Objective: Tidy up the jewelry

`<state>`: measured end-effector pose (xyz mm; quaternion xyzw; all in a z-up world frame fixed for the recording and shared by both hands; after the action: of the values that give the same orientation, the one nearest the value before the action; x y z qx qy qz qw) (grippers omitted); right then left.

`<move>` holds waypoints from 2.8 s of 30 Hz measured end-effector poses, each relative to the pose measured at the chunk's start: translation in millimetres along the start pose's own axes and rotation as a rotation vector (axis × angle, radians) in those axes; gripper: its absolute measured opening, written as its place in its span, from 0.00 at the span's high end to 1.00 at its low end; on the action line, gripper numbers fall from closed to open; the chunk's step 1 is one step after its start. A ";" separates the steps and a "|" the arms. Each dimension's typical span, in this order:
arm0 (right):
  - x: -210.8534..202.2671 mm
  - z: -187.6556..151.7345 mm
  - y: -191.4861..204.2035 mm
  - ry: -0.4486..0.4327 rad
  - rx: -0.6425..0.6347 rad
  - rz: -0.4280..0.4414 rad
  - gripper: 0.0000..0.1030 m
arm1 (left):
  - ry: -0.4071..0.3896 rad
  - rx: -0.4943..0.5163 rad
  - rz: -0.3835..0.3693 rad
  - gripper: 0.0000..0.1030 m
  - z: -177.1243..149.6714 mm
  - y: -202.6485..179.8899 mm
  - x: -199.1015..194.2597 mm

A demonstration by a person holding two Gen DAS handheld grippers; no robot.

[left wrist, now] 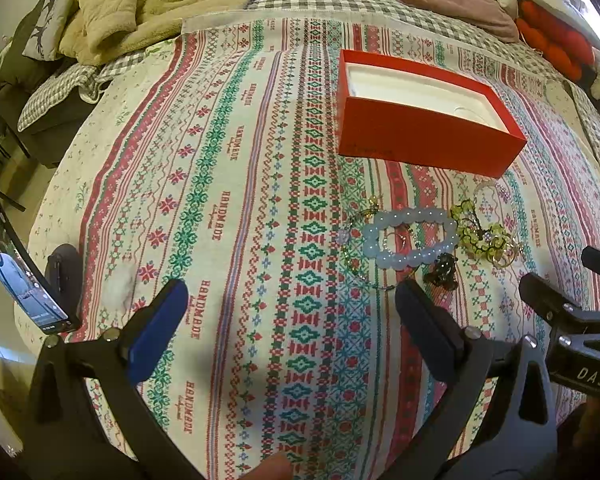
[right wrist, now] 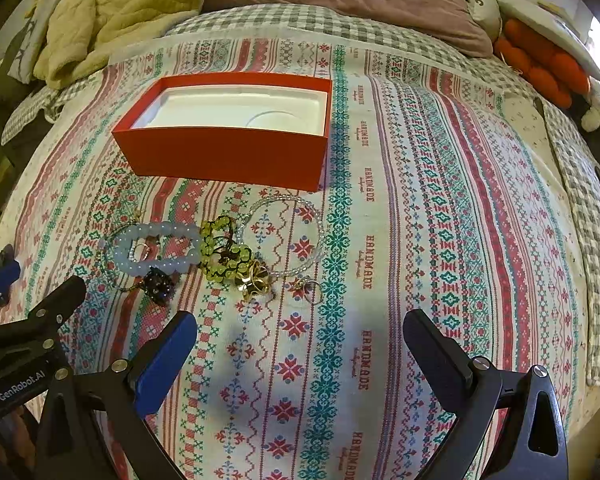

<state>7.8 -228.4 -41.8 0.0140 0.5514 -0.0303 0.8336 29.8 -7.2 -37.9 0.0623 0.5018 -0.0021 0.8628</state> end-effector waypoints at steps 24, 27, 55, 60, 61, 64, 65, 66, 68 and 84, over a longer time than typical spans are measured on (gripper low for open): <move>0.5 0.8 0.3 0.003 -0.002 -0.001 0.00 | 0.024 0.002 -0.048 0.00 2.5 -1.6 -1.6; 0.7 1.0 -0.1 0.004 -0.011 -0.001 0.00 | 0.034 0.003 -0.078 0.00 4.0 -3.3 -2.3; 8.9 56.3 -24.6 0.128 0.075 0.154 0.04 | 0.267 0.037 -0.362 0.55 44.1 -11.8 36.9; 25.5 57.1 -33.0 0.165 0.103 0.152 0.16 | 0.295 0.074 -0.344 0.66 40.6 -16.8 44.8; 27.8 57.1 -34.9 0.170 0.107 0.152 0.17 | 0.298 0.083 -0.342 0.69 40.2 -18.0 45.2; 33.8 57.4 -39.6 0.181 0.124 0.155 0.22 | 0.311 0.092 -0.335 0.74 39.2 -25.5 48.9; 34.6 57.7 -40.7 0.183 0.125 0.155 0.22 | 0.313 0.094 -0.331 0.76 39.4 -30.6 51.6; 35.3 57.5 -41.6 0.184 0.125 0.156 0.23 | 0.318 0.100 -0.329 0.77 38.6 -33.2 53.3; 37.1 58.2 -43.3 0.188 0.130 0.156 0.25 | 0.321 0.113 -0.306 0.87 38.0 -40.3 57.8; 68.4 59.6 -37.1 0.232 0.145 0.134 0.57 | 0.229 0.131 -0.261 0.94 47.8 -51.3 46.2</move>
<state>86.7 -271.2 -81.0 0.1145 0.6382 -0.0124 0.7612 90.7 -60.6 -60.0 0.0527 0.5992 -0.1397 0.7865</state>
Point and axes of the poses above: each gripper's, at about its wrist camera, not at the fingertips, and x roughly the way its jaws point, y to its left, z to its top, the point moved 6 cm from there along x, roughly the way its jaws point, and after that the axes turned 3 degrees about z, right-handed, at the moved point
